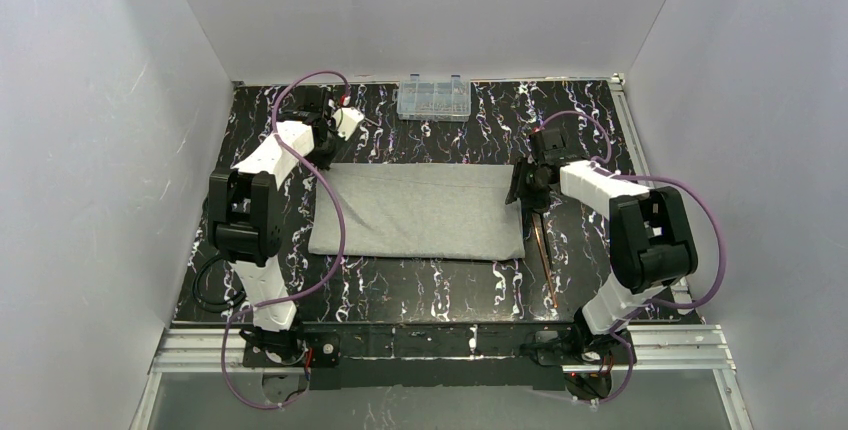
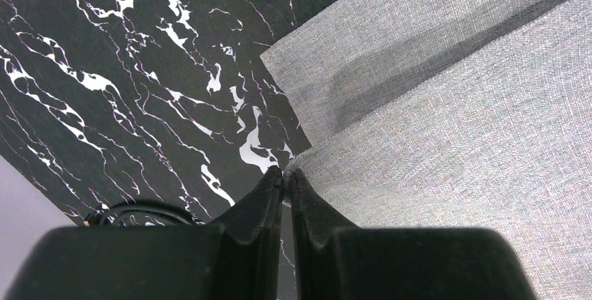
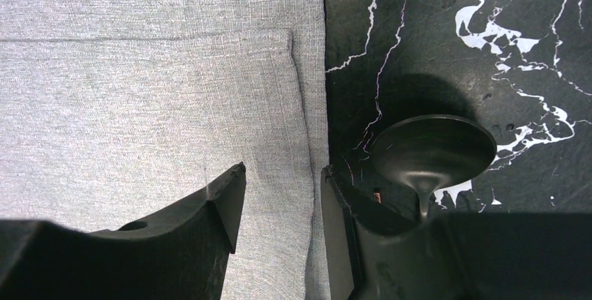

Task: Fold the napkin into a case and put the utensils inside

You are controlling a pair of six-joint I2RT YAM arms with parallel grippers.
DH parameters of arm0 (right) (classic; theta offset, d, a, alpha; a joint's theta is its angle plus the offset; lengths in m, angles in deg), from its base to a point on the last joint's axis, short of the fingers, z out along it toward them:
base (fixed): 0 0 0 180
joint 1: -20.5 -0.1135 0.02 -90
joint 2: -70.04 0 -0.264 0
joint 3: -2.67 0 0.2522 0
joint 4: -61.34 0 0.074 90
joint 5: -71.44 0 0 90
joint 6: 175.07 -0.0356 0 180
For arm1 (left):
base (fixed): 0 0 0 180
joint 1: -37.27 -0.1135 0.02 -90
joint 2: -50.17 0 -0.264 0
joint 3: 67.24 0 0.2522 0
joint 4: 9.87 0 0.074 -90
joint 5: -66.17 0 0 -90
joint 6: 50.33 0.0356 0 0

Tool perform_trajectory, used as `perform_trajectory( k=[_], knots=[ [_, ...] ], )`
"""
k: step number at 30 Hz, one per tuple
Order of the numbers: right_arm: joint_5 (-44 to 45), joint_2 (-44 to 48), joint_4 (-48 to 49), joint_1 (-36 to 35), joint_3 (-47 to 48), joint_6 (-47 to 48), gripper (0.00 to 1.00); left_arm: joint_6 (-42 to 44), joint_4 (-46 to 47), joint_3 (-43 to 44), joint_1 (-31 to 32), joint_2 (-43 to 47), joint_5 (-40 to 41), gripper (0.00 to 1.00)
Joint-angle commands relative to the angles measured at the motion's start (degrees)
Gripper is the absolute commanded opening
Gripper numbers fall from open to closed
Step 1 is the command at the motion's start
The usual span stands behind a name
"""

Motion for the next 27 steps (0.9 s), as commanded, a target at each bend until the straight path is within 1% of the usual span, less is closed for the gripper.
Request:
perform_trajectory(
  k=[1,13,22,27],
  knots=[
    [-0.99,2.74,-2.11,0.34,-0.67,-0.70,0.52,0.34,-0.94,0.63,0.08,2.19,-0.65,0.00],
    [-5.03,2.03,-1.17,0.34,-3.55,-0.76,0.50,0.23,-1.53,1.49,0.08,1.92,-0.91,0.00],
    [-6.85,3.21,-0.95,0.29,-2.52,-0.89,0.49,0.08,-1.84,2.15,0.12,1.65,-1.10,0.00],
    [-5.77,4.09,-2.00,0.33,-2.01,-0.63,0.49,-0.01,-2.00,2.26,0.16,1.63,-1.35,0.00]
  ],
)
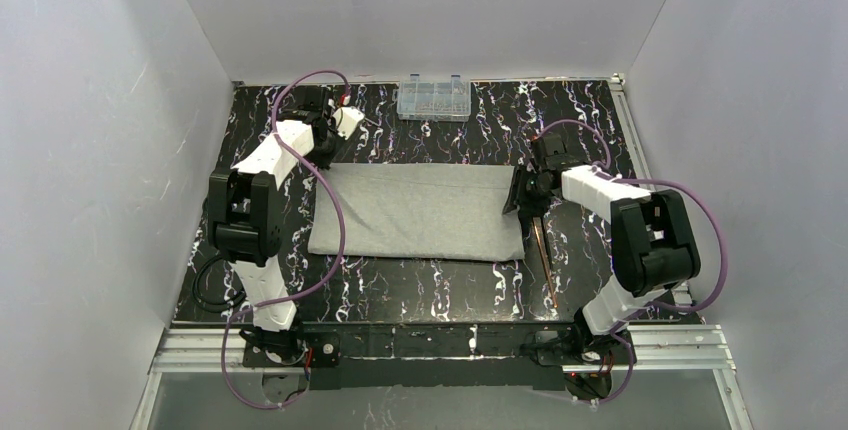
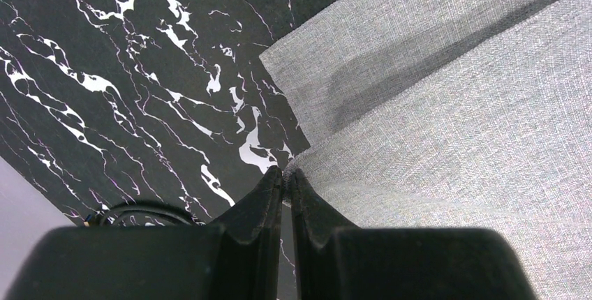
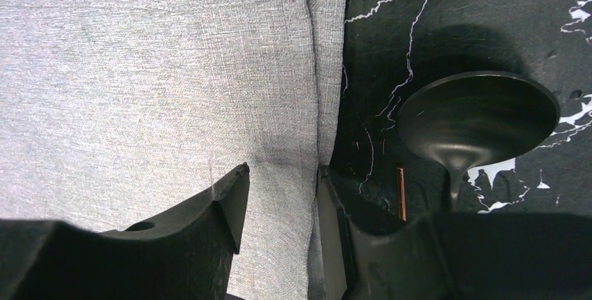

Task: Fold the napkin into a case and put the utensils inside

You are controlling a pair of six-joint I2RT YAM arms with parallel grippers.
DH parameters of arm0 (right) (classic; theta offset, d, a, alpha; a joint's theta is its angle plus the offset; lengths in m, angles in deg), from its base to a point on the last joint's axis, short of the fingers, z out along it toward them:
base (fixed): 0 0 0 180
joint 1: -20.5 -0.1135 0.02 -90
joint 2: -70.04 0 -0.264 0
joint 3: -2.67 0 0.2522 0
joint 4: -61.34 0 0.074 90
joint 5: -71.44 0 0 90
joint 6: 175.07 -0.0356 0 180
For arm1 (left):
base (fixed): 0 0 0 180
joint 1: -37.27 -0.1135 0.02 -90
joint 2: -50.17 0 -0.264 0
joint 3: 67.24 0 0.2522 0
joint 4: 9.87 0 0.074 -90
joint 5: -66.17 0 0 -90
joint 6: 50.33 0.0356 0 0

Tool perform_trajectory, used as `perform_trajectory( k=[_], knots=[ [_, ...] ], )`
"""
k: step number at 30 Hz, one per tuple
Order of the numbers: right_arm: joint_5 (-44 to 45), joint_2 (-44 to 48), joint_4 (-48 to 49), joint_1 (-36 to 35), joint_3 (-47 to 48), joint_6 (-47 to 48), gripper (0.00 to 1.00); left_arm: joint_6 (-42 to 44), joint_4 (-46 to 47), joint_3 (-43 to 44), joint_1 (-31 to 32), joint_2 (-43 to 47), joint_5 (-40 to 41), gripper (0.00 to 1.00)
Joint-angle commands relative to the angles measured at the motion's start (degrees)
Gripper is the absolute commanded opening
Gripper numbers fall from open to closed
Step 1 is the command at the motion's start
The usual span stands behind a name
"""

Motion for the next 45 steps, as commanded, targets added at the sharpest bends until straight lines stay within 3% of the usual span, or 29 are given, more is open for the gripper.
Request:
perform_trajectory(
  k=[1,16,45],
  knots=[
    [0.36,3.22,-1.25,0.08,0.58,-0.21,0.49,0.04,-1.50,1.79,0.17,1.63,-1.07,0.00],
    [3.14,6.47,-3.29,0.03,-3.75,-0.14,0.49,-0.10,-1.76,2.06,0.21,1.64,-1.33,0.00],
    [-8.22,4.76,2.24,3.23,-6.10,-4.08,0.46,-0.32,-2.14,2.53,0.33,1.76,-1.52,0.00]
  ],
)
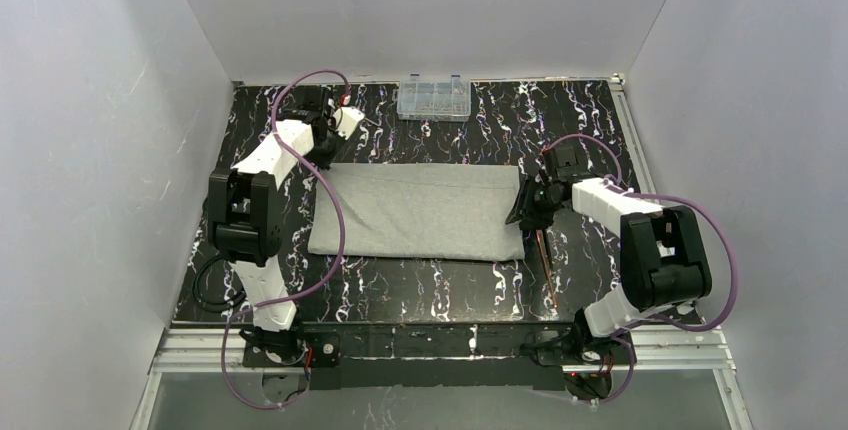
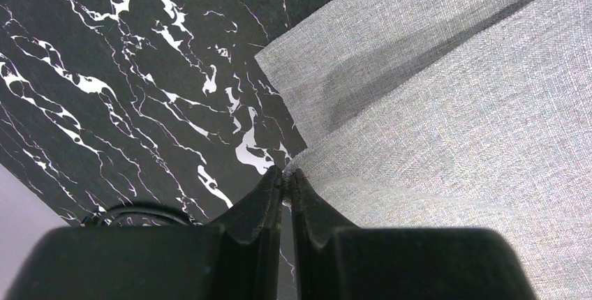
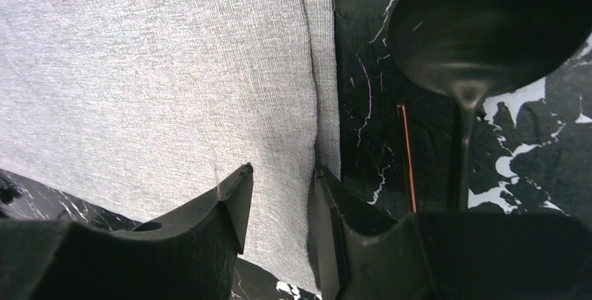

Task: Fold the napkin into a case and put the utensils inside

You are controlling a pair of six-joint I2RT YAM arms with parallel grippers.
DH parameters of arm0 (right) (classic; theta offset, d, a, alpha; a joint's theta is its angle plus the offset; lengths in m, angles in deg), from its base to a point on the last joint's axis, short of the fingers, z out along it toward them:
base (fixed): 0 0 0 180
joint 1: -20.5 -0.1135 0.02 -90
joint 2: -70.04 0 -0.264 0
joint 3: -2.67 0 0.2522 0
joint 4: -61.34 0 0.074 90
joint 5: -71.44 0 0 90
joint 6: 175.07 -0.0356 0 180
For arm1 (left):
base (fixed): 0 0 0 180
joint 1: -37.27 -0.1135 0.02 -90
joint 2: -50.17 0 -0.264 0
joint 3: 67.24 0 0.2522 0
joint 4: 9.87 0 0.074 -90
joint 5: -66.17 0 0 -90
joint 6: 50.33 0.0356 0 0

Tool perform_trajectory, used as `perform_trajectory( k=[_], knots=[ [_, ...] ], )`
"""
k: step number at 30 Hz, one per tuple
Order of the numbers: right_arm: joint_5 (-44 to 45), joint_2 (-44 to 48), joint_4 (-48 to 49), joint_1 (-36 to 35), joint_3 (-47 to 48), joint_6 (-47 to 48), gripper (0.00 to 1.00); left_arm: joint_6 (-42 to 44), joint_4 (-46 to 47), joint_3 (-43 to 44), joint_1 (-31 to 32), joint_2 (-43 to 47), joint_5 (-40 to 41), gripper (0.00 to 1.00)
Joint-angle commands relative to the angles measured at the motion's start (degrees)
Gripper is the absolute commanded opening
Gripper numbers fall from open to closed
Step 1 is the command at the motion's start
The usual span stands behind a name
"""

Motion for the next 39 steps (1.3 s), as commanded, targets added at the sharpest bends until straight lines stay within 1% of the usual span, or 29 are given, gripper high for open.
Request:
perform_trajectory(
  k=[1,7,10,15,18,20,23,28,31,34,35,36,39],
  knots=[
    [-2.62,-1.57,3.08,0.58,0.67,-1.45,0.45,-0.18,-1.65,2.40,0.34,1.79,-0.77,0.00],
    [-2.92,-4.67,5.54,0.80,0.97,-2.01,0.43,-0.34,-1.98,2.93,0.67,1.60,-0.77,0.00],
    [-3.00,-4.77,7.03,1.20,0.93,-2.01,0.42,-0.36,-2.05,3.14,0.76,1.61,-0.77,0.00],
    [-3.59,-5.19,6.94,2.95,3.40,-1.22,0.41,-0.25,-2.13,3.07,0.87,1.48,-0.92,0.00],
    [-3.66,-5.98,7.28,3.69,4.00,-1.31,0.38,-0.25,-2.12,2.98,0.88,1.33,-0.85,0.00],
    [-3.79,-6.32,7.70,3.82,3.64,-1.54,0.30,-0.25,-2.12,2.96,0.96,1.39,-0.85,0.00],
    [-3.96,-5.46,8.20,3.84,2.87,-1.74,0.16,-0.20,-2.13,3.10,0.96,1.33,-0.64,0.00],
    [-4.17,-2.04,7.68,3.85,3.97,-1.55,0.02,-0.39,-2.14,3.58,0.96,1.18,-0.15,0.00],
    [-5.60,-0.99,8.46,3.81,5.29,-1.71,0.01,-0.51,-2.17,3.98,0.96,1.09,0.09,0.00],
    [-6.04,-1.99,9.37,3.85,6.28,-2.22,0.02,-0.60,-2.20,4.42,0.96,0.91,0.20,0.00],
    [-5.95,-2.80,9.63,3.80,6.45,-2.12,0.09,-0.66,-2.35,4.52,0.96,0.81,0.20,0.00],
    [-5.80,-3.74,9.71,3.78,6.80,-2.10,0.13,-0.68,-2.42,4.63,0.96,0.76,0.12,0.00],
    [-5.39,-6.72,9.89,3.84,7.59,-2.08,0.16,-0.86,-2.52,4.74,0.96,0.87,-0.20,0.00]
  ],
)
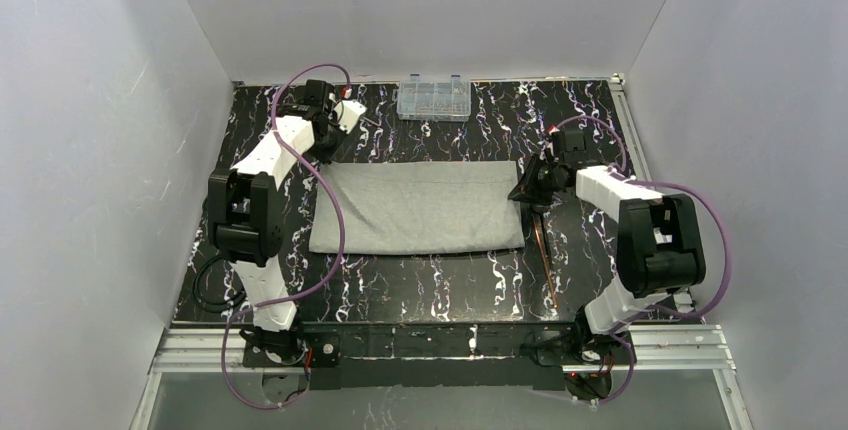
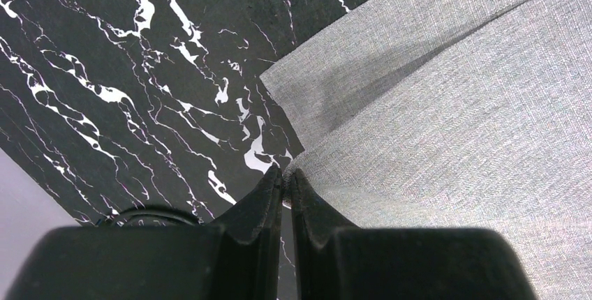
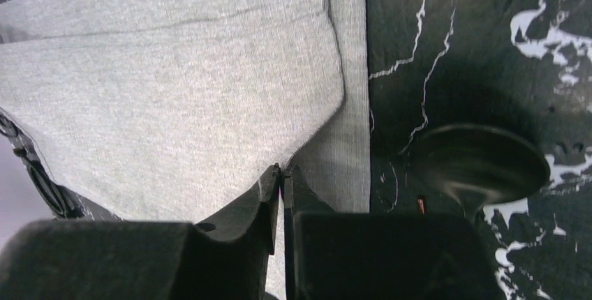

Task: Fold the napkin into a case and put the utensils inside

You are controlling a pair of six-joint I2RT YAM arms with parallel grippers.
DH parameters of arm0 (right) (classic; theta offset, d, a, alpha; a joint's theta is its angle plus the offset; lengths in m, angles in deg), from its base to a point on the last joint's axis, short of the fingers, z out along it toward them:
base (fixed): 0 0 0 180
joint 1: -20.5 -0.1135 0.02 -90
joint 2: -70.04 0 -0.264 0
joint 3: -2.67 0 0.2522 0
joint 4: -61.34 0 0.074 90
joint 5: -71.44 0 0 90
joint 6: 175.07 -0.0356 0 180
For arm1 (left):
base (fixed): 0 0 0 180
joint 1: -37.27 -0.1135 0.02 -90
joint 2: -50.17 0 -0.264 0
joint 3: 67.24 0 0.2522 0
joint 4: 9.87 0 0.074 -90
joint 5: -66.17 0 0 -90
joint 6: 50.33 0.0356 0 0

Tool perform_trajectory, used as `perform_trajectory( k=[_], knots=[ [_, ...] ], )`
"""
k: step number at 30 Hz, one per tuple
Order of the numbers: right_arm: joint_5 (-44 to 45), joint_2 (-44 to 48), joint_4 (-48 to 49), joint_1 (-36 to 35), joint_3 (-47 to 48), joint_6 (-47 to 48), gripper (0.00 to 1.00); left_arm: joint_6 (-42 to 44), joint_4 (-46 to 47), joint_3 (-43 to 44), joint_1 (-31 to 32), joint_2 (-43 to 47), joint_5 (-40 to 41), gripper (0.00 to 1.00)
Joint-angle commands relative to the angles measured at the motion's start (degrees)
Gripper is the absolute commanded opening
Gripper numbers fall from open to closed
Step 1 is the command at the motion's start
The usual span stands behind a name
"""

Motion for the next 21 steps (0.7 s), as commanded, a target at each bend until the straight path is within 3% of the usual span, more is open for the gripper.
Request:
perform_trajectory(
  k=[1,3,7,16,21],
  knots=[
    [-0.39,-3.74,2.38,0.05,2.69,-0.41,0.16,-0.50,-1.55,1.87,0.22,0.89,-0.04,0.00],
    [-0.33,-4.71,2.93,0.08,2.55,-0.93,0.16,-0.36,-1.54,1.81,0.22,1.00,-0.04,0.00],
    [-0.53,-2.99,3.70,0.10,2.69,-1.46,0.02,-0.25,-1.64,1.73,0.22,1.11,0.26,0.00],
    [-3.68,9.48,6.29,0.11,6.86,-0.04,0.01,-3.56,-0.80,7.46,-0.24,3.14,1.18,0.00],
    [1.62,11.35,6.59,0.12,3.40,1.21,0.01,-4.01,3.91,6.01,-0.49,2.90,2.53,0.00]
  ],
)
